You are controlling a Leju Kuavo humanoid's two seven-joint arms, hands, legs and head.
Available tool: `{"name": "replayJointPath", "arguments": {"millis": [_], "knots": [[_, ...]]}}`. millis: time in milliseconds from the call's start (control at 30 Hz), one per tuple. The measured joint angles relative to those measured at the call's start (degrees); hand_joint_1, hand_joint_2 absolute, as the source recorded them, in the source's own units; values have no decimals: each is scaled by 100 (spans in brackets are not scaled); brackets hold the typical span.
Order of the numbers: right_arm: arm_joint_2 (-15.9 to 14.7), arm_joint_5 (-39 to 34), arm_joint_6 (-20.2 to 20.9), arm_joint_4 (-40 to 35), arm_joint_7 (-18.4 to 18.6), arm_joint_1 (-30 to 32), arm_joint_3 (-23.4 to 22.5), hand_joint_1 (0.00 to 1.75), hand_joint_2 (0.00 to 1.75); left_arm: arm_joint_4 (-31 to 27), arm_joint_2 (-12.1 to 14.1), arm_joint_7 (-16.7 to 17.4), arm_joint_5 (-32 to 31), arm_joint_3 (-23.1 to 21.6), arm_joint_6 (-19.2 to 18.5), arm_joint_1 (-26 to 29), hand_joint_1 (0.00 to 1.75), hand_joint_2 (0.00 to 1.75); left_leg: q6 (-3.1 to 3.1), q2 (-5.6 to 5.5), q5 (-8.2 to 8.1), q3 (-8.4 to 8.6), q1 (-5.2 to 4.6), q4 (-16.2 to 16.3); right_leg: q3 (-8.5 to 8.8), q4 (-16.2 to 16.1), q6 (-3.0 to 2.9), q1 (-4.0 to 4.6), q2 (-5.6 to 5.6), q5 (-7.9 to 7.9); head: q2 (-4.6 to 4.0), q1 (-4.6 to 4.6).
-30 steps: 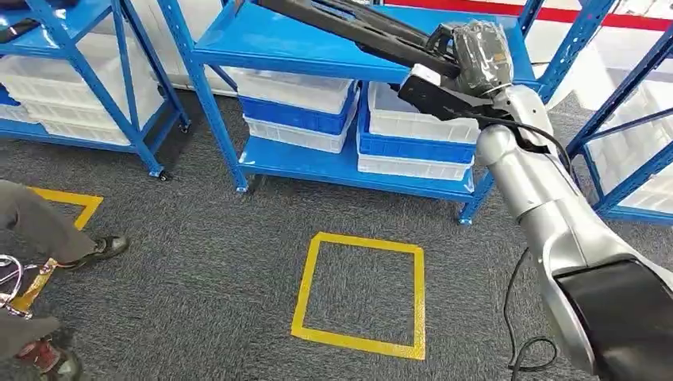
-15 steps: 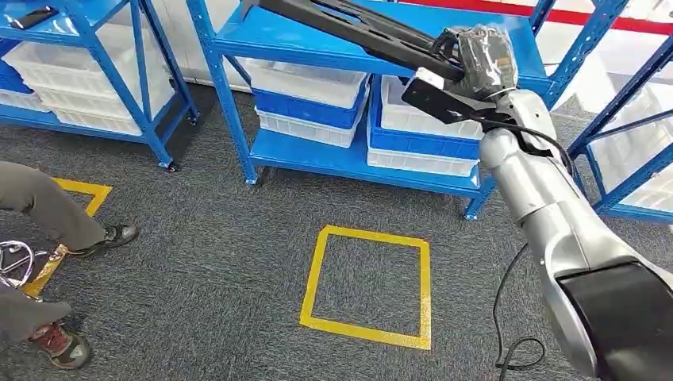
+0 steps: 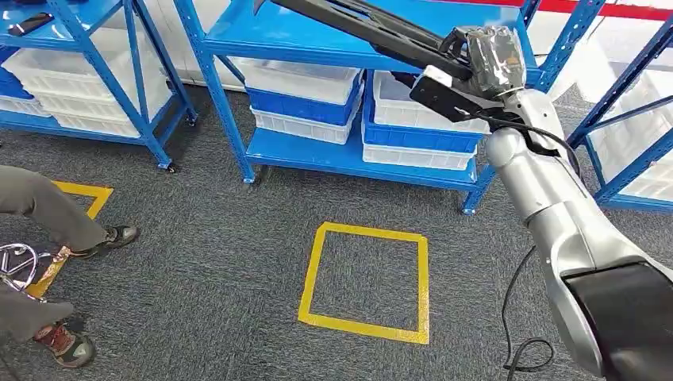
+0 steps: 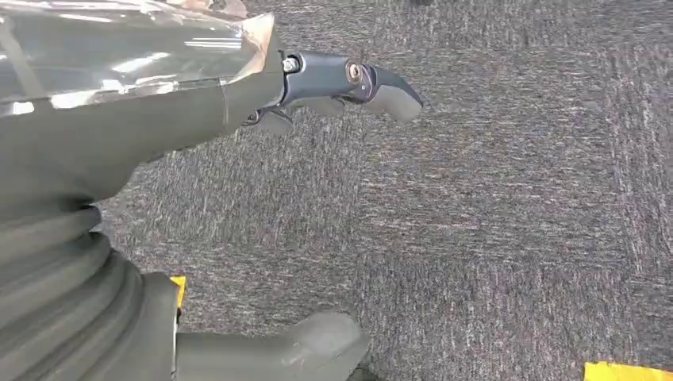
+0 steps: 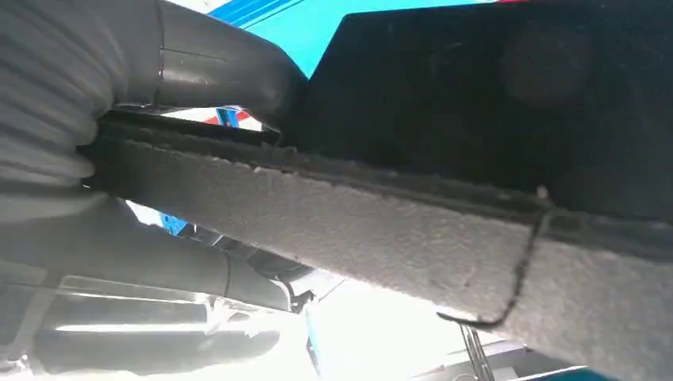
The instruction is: Take the parts from the cabinet and place them on the table.
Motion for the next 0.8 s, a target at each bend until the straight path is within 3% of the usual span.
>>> {"name": "replayJointPath", "arguments": {"millis": [300, 533, 667, 700, 733, 800], "knots": [[-4, 18, -2, 0, 0, 1, -28, 169, 175, 0, -9, 35, -48, 0, 0, -3, 0, 175, -31, 1, 19, -13, -9, 0, -11, 1, -38, 1, -1, 23, 0, 2], [-9, 50, 0, 0, 0, 16, -42, 169, 175, 0, -7, 42, -74, 0, 0, -12, 0, 175, -13, -3, 16, -69, -26, 72, -24, -2, 2, -32, -3, 51, 0, -4], [-11, 79, 0, -2, 0, 15, -65, 169, 175, -2, -4, 50, -90, 0, 2, -22, 0, 175, 50, -6, 33, -85, -36, 78, -21, -38, 64, -35, -2, 90, 0, -2], [-22, 79, 0, -4, 2, 15, -79, 169, 175, -2, -9, 50, -92, 0, 2, -27, 0, 175, 115, 19, 96, -39, 25, -28, -51, -15, 80, 21, -3, 68, 0, 4], [-48, 79, 0, -4, 2, 13, -87, 169, 175, -2, -18, 50, -94, 0, 2, -34, 0, 175, 125, 36, 125, -25, 17, -73, -123, 113, 77, -20, -6, -34, 0, 4], [-59, 77, 0, -4, 2, 8, -90, 169, 175, 0, -17, 52, -98, 0, 4, -44, 0, 175, 156, 51, 145, -54, 24, -76, -454, 870, 34, -34, -5, -447, 0, 17]]}}
